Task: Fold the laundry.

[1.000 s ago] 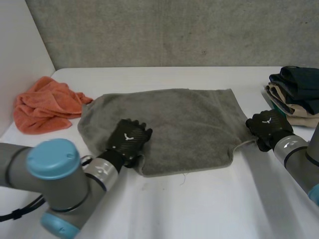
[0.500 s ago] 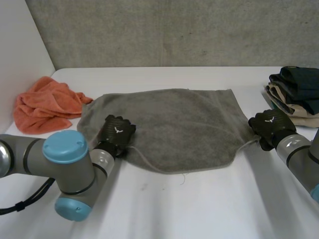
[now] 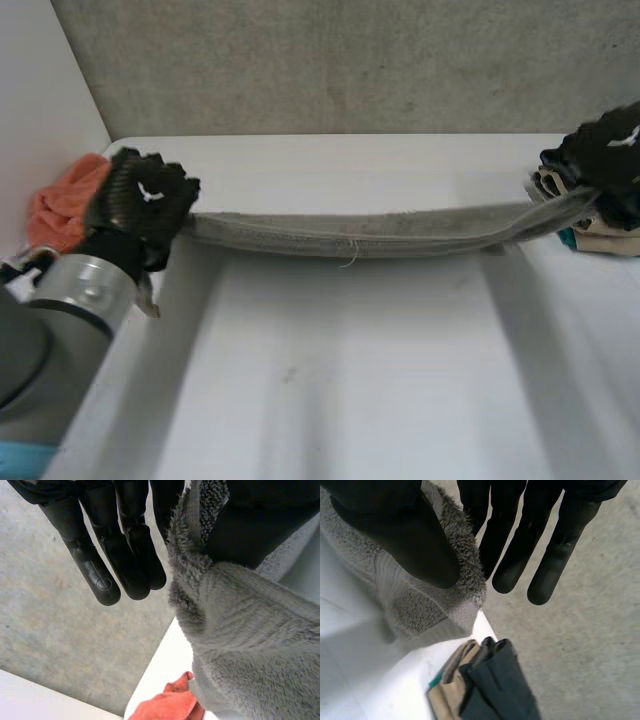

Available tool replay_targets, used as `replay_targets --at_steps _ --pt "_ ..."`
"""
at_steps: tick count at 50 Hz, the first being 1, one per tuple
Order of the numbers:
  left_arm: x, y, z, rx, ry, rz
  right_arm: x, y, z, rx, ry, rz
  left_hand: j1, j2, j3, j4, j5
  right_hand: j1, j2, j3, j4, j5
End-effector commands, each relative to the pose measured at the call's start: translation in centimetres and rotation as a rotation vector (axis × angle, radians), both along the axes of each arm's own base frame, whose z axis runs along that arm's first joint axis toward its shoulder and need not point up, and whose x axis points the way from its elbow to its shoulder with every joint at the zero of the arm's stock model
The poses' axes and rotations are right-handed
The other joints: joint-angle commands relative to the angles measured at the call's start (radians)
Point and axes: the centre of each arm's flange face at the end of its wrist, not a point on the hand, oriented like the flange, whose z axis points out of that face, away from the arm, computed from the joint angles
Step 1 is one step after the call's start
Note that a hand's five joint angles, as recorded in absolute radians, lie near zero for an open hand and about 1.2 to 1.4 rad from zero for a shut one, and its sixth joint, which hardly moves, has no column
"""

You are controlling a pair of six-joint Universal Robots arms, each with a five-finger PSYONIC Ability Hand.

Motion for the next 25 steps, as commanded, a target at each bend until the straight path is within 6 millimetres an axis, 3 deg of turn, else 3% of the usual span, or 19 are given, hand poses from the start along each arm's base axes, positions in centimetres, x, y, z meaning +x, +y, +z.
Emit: replay_targets --at_steps 1,3,4,5,9,12,15,16,19,20,21,22,24,25 --pt "1.4 1.5 1.0 0.174 -0.055 -0.045 -0.2 2.0 1.3 0.079 0.06 0.011 0.261 0.202 0.207 0.198 0.263 0.298 0.221 0.205 0.199 0.216" --pt "1.5 0.8 -0.1 0.209 -0.066 -0.039 -0.2 1.5 0.3 0.115 0.079 0.011 0.261 0.202 0.207 0.198 0.263 0.298 0.221 0.205 0.199 0.216" --pt "1.4 0.4 -0.8 0.229 -0.071 -0.037 -0.1 0.6 -1.1 0.163 0.101 0.01 0.261 0.202 0.207 0.198 0.263 0.298 0.221 0.205 0.199 0.216" --pt "1.2 -0.6 -2.6 0.271 -0.091 -0.033 0.0 0.2 -1.7 0.185 0.108 0.01 0.261 0.202 0.207 0.198 0.263 0.298 0.221 0.205 0.199 0.216" --pt "0.5 -3.7 -6.5 0.334 -0.119 -0.016 0.3 -2.4 -5.3 0.292 0.132 -0.031 0.261 0.202 0.207 0.198 0.263 0.298 0.221 0.205 0.199 0.216" --pt "-0.3 -6.7 -7.2 0.294 -0.12 -0.015 1.3 -5.5 -6.7 0.253 0.098 -0.073 0.261 0.202 0.207 0.198 0.263 0.298 0.221 0.205 0.199 0.216" --pt "-1.8 -10.5 -5.1 0.143 -0.095 -0.026 2.2 -7.7 -6.1 0.152 0.045 -0.102 0.261 0.202 0.207 0.198 0.263 0.298 0.221 0.205 0.199 0.216" --pt "-2.9 -12.6 -2.9 0.026 -0.059 -0.032 2.6 -9.2 -5.0 0.064 -0.001 -0.126 0.261 0.202 0.207 0.198 0.263 0.298 0.221 0.205 0.199 0.216" --pt "-3.8 -15.3 1.7 -0.176 0.017 -0.025 2.9 -11.4 -2.3 -0.101 -0.091 -0.161 0.261 0.202 0.207 0.198 0.263 0.298 0.221 0.205 0.199 0.216" --pt "-4.2 -16.5 4.8 -0.306 0.065 -0.023 3.0 -12.4 0.0 -0.225 -0.158 -0.168 0.261 0.202 0.207 0.198 0.263 0.298 0.221 0.205 0.199 0.216" --pt "-4.6 -16.9 6.6 -0.381 0.097 -0.027 3.0 -12.8 1.1 -0.285 -0.193 -0.171 0.261 0.202 0.207 0.198 0.263 0.298 0.221 0.205 0.199 0.216" --pt "-4.7 -17.4 9.7 -0.506 0.158 -0.027 3.2 -13.5 3.5 -0.414 -0.272 -0.16 0.261 0.202 0.207 0.198 0.263 0.298 0.221 0.205 0.199 0.216" --pt "-4.7 -17.5 11.8 -0.587 0.218 -0.031 3.2 -13.8 4.9 -0.507 -0.328 -0.15 0.261 0.202 0.207 0.198 0.263 0.298 0.221 0.205 0.199 0.216" --pt "-4.6 -17.5 13.5 -0.644 0.284 -0.049 3.2 -13.8 6.5 -0.6 -0.382 -0.136 0.261 0.202 0.207 0.198 0.263 0.298 0.221 0.205 0.199 0.216"
